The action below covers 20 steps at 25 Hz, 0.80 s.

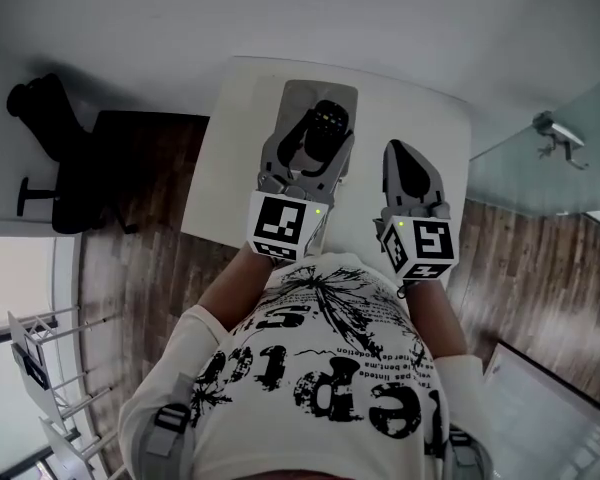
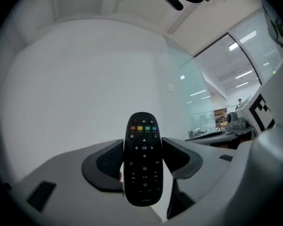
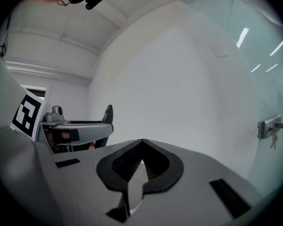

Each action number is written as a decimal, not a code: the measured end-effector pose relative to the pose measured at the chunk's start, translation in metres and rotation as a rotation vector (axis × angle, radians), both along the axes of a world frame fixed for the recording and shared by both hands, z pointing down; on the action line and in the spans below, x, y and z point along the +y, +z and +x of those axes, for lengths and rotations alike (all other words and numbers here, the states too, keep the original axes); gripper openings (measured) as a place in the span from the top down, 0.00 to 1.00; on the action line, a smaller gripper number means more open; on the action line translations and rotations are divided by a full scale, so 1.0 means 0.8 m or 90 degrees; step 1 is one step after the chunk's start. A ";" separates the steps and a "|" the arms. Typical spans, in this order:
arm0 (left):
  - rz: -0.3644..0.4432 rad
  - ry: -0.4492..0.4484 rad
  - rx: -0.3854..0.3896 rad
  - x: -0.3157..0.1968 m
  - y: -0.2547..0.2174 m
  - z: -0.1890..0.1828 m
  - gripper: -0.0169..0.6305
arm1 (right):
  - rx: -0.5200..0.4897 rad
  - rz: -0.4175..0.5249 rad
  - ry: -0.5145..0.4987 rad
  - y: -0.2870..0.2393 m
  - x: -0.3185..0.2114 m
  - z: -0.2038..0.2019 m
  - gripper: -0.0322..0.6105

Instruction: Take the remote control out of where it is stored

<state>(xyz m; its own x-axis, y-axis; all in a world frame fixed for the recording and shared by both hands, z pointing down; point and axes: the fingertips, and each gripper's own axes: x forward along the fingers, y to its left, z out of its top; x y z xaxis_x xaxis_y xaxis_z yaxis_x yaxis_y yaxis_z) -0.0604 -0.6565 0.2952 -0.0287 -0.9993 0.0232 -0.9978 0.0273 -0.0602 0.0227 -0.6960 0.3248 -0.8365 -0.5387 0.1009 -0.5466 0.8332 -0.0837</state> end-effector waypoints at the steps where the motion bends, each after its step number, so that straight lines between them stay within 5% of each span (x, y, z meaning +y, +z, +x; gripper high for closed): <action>1: -0.002 0.001 0.005 0.001 0.002 0.002 0.58 | -0.001 0.001 0.001 -0.001 0.000 0.001 0.95; 20: -0.008 0.014 0.030 0.015 0.010 0.028 0.58 | 0.009 -0.011 0.009 0.006 0.013 0.020 0.95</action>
<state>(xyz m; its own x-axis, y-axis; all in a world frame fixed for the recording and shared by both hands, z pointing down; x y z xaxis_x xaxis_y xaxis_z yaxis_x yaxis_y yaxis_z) -0.0384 -0.6446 0.3031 -0.0053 -0.9993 0.0366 -0.9999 0.0048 -0.0132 0.0391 -0.6855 0.3299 -0.8272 -0.5485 0.1220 -0.5596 0.8237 -0.0910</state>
